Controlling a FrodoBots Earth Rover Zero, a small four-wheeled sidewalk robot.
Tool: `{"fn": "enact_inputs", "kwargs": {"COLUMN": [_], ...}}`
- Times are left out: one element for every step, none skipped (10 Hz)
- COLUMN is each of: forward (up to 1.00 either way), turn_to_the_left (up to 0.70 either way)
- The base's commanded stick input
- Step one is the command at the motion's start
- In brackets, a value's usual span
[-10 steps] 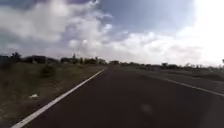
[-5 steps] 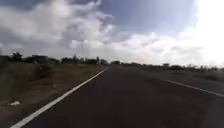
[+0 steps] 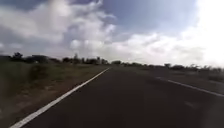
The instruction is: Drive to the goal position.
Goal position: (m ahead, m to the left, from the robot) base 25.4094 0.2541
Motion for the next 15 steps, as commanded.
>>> {"fn": "enact_inputs", "kwargs": {"forward": [1.00, 1.00, 1.00, 1.00, 1.00, 1.00, 1.00, 1.00, 1.00, 1.00, 1.00, 1.00, 1.00, 1.00, 1.00], "turn_to_the_left": [0.00, 0.00, 0.00, 0.00, 0.00, 0.00, 0.00, 0.00, 0.00, 0.00, 0.00, 0.00, 0.00, 0.00, 0.00]}}
